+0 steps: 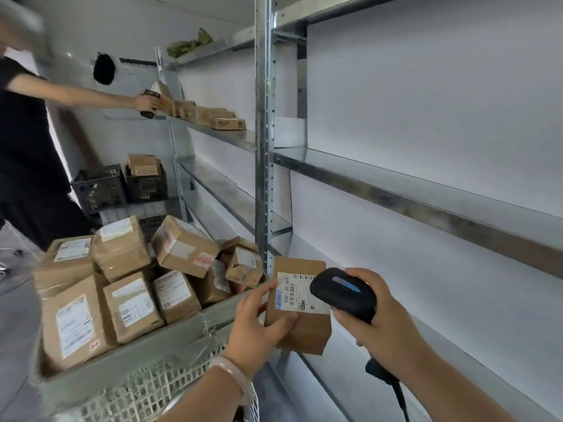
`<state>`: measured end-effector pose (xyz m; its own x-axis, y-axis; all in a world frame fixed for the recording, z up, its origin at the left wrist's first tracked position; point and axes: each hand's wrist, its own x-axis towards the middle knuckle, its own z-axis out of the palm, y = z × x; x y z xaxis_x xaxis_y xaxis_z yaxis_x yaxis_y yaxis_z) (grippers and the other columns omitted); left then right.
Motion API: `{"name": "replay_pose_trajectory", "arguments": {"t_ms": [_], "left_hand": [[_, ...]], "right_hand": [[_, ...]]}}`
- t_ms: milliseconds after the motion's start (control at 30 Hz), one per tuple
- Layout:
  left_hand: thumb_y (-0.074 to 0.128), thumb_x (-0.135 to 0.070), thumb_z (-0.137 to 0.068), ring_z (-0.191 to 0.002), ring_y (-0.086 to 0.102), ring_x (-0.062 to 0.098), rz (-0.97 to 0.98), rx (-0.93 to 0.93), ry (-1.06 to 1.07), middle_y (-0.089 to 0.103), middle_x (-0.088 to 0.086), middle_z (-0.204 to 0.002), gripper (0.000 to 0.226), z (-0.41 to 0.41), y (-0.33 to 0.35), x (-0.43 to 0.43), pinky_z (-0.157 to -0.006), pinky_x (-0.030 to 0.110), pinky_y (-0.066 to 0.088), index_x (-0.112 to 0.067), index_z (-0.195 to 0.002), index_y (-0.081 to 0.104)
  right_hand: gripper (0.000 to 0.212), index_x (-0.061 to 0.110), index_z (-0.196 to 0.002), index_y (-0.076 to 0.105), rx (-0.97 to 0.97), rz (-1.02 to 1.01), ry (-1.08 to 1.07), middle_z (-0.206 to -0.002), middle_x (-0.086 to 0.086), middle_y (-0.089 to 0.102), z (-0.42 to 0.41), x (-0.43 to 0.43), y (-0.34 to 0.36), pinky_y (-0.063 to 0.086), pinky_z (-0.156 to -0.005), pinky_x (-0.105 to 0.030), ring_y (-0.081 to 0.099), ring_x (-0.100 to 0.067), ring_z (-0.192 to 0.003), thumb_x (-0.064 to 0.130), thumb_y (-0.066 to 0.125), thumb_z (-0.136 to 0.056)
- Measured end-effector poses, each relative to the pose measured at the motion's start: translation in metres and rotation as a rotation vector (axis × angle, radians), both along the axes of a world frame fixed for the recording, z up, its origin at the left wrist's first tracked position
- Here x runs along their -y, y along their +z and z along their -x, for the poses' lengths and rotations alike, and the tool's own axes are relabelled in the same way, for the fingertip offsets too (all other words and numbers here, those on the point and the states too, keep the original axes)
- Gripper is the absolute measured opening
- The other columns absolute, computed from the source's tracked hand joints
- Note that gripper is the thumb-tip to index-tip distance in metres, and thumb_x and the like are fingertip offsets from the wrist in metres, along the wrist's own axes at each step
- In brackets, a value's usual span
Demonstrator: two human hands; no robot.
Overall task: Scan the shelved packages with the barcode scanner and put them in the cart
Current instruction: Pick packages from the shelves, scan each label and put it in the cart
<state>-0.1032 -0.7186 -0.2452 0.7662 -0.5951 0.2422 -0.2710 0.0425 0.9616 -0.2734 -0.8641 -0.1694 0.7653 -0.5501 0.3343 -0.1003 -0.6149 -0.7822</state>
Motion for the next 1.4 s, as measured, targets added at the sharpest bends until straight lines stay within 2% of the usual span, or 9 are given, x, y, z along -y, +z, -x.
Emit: {"name": "replay_pose_trajectory", "arguments": {"t_ms": [133,333,533,633,733,867,1000,1200,1400], "left_hand": [[0.076,-0.054,-0.058,-0.115,0.059,0.018,0.030,-0.107,0.108,0.059,-0.006,-0.129,0.057,-0.030,-0.001,-0.023,-0.101,0.044,0.050,-0.058,-0.112,0.058],[0.082,-0.049,-0.060,-0.111,0.064,0.020,0.063,-0.154,0.184,0.060,0.002,-0.128,0.058,-0.102,0.005,-0.074,-0.097,0.048,0.053,-0.057,-0.112,0.059],[0.073,-0.062,-0.061,-0.123,0.046,-0.001,-0.005,0.077,0.238,0.046,-0.014,-0.134,0.070,-0.178,0.028,-0.120,-0.105,0.038,0.047,-0.060,-0.125,0.045],[0.082,-0.044,-0.071,-0.126,0.043,0.001,-0.022,0.133,0.214,0.039,-0.014,-0.134,0.073,-0.212,0.035,-0.128,-0.102,0.019,0.046,-0.055,-0.129,0.040],[0.082,-0.027,-0.078,-0.124,0.043,0.000,-0.042,0.170,0.228,0.040,-0.011,-0.134,0.071,-0.240,0.041,-0.128,-0.090,0.001,0.040,-0.054,-0.127,0.038],[0.081,-0.035,-0.077,-0.125,0.045,0.001,-0.082,0.172,0.291,0.042,-0.013,-0.135,0.072,-0.276,0.050,-0.123,-0.105,0.026,0.046,-0.052,-0.132,0.038],[0.077,-0.041,-0.080,-0.112,0.045,-0.005,-0.191,0.223,0.353,0.042,-0.015,-0.128,0.078,-0.311,0.070,-0.113,-0.087,0.006,0.042,-0.037,-0.145,0.034],[0.051,-0.086,-0.060,-0.125,0.050,0.017,-0.398,0.219,0.462,0.055,-0.009,-0.133,0.100,-0.359,0.069,-0.099,-0.104,0.045,0.047,-0.039,-0.146,0.030],[0.058,-0.069,-0.081,-0.139,0.035,0.019,-0.569,0.235,0.543,0.046,-0.005,-0.146,0.084,-0.382,0.067,-0.090,-0.114,0.044,0.034,-0.035,-0.151,0.026]], "right_hand": [[0.062,0.057,-0.111,0.044,0.008,-0.091,0.029,-0.110,0.021,0.063,-0.054,-0.026,-0.020,0.058,-0.077,-0.031,0.065,-0.007,-0.082,0.019,0.079,-0.078],[0.062,0.059,-0.111,0.040,0.002,-0.114,0.101,-0.117,0.022,0.056,-0.148,-0.067,-0.019,0.057,-0.080,-0.026,0.064,-0.008,-0.096,0.022,0.079,-0.079],[0.061,0.059,-0.114,0.041,0.076,-0.156,0.094,-0.114,0.014,0.061,-0.237,-0.104,-0.009,0.053,-0.074,-0.022,0.068,-0.013,-0.085,0.027,0.079,-0.079],[0.057,0.053,-0.114,0.042,0.086,-0.192,0.088,-0.114,0.012,0.058,-0.272,-0.112,-0.004,0.054,-0.065,-0.018,0.069,-0.006,-0.075,0.023,0.077,-0.081],[0.060,0.059,-0.114,0.039,0.081,-0.163,0.073,-0.117,0.018,0.056,-0.304,-0.113,0.002,0.057,-0.080,-0.028,0.066,-0.006,-0.092,0.029,0.078,-0.080],[0.059,0.058,-0.118,0.040,0.066,-0.160,0.088,-0.113,0.021,0.058,-0.347,-0.103,0.013,0.058,-0.078,-0.034,0.067,-0.004,-0.085,0.032,0.077,-0.080],[0.059,0.049,-0.124,0.042,0.075,-0.165,0.130,-0.119,0.018,0.055,-0.394,-0.088,0.027,0.052,-0.081,-0.024,0.060,-0.001,-0.099,0.028,0.077,-0.081],[0.061,0.046,-0.127,0.041,-0.006,-0.171,0.201,-0.113,0.019,0.056,-0.458,-0.069,0.030,0.056,-0.088,-0.038,0.063,-0.014,-0.102,0.029,0.077,-0.081],[0.062,0.042,-0.130,0.042,-0.055,-0.117,0.233,-0.116,0.015,0.056,-0.494,-0.057,0.024,0.057,-0.086,-0.037,0.062,-0.013,-0.102,0.030,0.077,-0.080]]}}
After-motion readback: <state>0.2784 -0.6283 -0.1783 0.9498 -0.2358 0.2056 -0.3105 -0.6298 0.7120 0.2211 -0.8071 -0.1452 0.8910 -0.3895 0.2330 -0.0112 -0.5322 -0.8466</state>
